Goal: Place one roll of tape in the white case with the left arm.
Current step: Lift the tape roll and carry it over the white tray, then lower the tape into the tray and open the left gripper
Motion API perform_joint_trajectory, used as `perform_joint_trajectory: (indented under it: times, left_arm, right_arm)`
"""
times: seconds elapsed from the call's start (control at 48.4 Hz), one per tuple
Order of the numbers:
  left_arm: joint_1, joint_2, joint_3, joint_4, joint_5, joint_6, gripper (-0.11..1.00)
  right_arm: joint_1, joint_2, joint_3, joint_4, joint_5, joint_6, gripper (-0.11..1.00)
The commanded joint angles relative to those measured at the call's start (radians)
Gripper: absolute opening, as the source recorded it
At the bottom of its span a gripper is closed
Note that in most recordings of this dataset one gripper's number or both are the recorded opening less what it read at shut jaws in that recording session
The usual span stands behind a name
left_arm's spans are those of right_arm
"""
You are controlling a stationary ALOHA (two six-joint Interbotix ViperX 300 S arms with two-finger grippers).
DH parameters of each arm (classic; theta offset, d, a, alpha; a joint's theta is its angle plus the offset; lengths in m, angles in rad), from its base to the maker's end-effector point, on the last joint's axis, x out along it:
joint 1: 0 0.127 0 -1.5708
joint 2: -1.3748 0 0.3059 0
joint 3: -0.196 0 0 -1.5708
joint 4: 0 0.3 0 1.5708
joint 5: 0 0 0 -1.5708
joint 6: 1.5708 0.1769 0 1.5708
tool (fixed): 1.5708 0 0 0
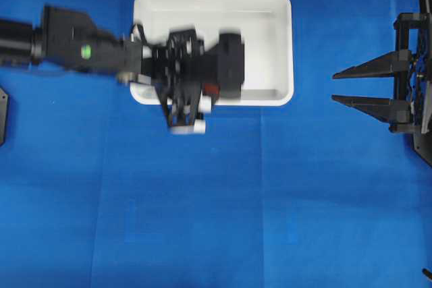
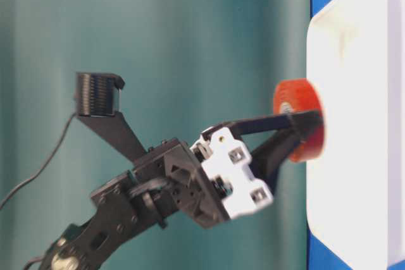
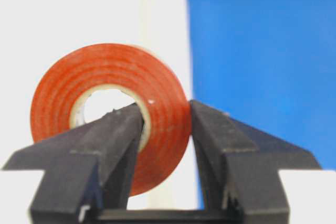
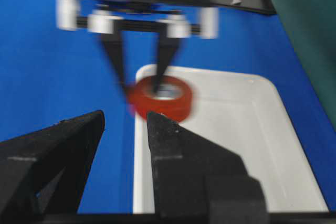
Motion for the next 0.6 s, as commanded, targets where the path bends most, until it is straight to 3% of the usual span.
perform_joint_trajectory:
  times: [0.0,0.207,0.579]
  left_arm:
    - [0.061,-0.006,-0.015,0.003,-0.015,0.005,0.26]
    - [0.138,0.054,0.008,0.003,-0.081,0.017,0.26]
    - [0.143,0.141,0.034,-0.015,-0.158,0.018,0.26]
  right_arm:
    - [-0.002,0.011,-0.009,-0.002,-0.005,0.003,-0.11]
    - [-0.002,0.021,-0.009,0.0,-0.006,0.003,-0.11]
    - [-0.002,0.032,-0.006,-0.002,-0.005,0.003,-0.11]
